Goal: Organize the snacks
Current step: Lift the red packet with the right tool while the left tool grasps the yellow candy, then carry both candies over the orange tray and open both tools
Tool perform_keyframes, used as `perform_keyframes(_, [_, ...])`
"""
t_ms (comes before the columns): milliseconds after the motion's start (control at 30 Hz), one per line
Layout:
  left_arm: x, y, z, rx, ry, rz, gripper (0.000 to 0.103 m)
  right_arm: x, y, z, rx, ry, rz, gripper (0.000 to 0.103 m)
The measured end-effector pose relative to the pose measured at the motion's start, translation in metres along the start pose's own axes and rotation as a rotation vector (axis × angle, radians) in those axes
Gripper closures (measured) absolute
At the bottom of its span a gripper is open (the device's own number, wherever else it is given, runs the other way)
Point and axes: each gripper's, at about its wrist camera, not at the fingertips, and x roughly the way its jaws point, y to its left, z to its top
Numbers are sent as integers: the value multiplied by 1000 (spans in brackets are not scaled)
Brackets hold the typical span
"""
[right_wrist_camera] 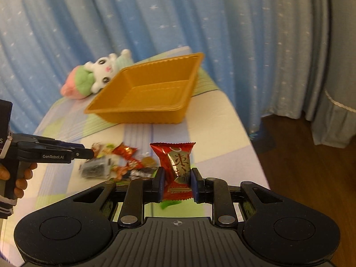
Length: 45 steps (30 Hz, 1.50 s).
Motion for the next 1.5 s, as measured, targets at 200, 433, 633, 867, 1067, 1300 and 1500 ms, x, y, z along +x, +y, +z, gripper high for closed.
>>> perform_keyframes(200, [25,2,15,27,30,-7,76,-4,-11,2,37,-6,-40,79])
perform_keyframes(433, [48,7,19,37,84,-5,80,-5,-18,2,57,-3,-67,79])
perform_keyframes(633, [56,7,19,39,94,-8,85,-3,-20,5,57,1,-72,79])
perform_keyframes(867, [49,8,18,30,72,-4,85,1,-18,11,41,-2,-64,79])
perform_keyframes(1067, [24,12,24,9,15,-10,85,10,-12,24,16,-11,-43,79])
perform_keyframes(1300, [-8,14,43,-4,-68,-9,85,28,9,51,-50,-41,16,79])
perform_keyframes(1500, [-14,17,69,-33,-119,-5,85,56,33,82,-99,-77,72,79])
